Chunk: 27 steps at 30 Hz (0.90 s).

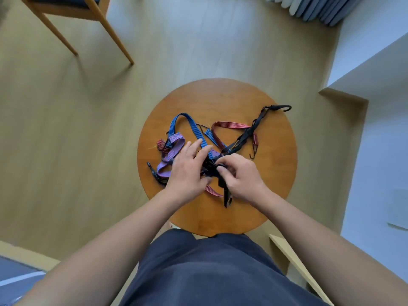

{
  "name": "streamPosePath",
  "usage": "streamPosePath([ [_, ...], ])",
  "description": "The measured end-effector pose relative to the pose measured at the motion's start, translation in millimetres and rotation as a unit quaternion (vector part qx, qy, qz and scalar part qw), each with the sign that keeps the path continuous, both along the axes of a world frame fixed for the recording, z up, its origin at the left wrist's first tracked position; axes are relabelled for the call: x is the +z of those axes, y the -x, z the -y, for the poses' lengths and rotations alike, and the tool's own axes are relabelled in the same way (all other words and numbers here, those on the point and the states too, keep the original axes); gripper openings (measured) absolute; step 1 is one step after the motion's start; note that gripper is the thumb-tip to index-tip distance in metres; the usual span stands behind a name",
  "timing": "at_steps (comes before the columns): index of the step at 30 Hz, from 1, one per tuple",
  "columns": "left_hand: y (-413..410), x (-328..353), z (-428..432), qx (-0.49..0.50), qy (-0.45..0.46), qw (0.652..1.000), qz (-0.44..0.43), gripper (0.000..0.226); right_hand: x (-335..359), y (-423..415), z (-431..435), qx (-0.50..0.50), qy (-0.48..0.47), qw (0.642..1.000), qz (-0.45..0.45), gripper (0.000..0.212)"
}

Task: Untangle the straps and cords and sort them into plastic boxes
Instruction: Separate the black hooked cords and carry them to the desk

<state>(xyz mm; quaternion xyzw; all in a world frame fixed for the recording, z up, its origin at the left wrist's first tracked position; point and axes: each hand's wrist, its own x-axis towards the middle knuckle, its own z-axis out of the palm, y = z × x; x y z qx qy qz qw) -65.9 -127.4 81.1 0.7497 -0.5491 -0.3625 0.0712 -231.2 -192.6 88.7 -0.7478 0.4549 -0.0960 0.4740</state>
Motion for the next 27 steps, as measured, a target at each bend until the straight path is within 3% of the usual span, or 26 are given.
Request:
streamPosePath([
  [3, -11, 14, 8, 0.014, 0.058, 0.996, -0.068, 0.038, 32, -7, -6, -0.050, -0.070, 0.996, 0.037, 0.012],
  [5, -19, 25, 6, 0.048, 0.066, 0.991, -0.106, 0.021, 49, -8, -6, -0.086, -0.116, 0.988, 0.055, 0.018],
  [9, -41, 55, 2, 0.078, 0.067, 0.982, -0.160, 0.014, 76, -4, -7, -0.189, -0.235, 0.939, 0.167, 0.026],
  [12, -52, 87, -2, 0.066, 0.082, 0.967, -0.233, 0.014, 93, -3, -14, -0.201, -0.307, 0.895, 0.252, 0.026],
  [14, -53, 105, 0, 0.050, 0.106, 0.958, -0.261, 0.015, 100, -4, -15, -0.195, -0.343, 0.873, 0.286, 0.042],
  [16, -54, 124, -3, 0.044, 0.136, 0.947, -0.288, 0.017, 112, -4, -21, -0.163, -0.342, 0.882, 0.281, 0.051],
  [20, -62, 147, -12, 0.076, 0.118, 0.930, -0.341, 0.009, 124, -5, -36, -0.117, -0.248, 0.940, 0.203, 0.035],
  [24, -75, 137, -29, 0.098, 0.057, 0.940, -0.321, 0.020, 111, -9, -55, -0.142, -0.228, 0.942, 0.201, 0.030],
  [27, -84, 123, -45, 0.138, 0.050, 0.948, -0.281, 0.022, 85, -11, -63, -0.247, -0.195, 0.932, 0.181, 0.028],
])
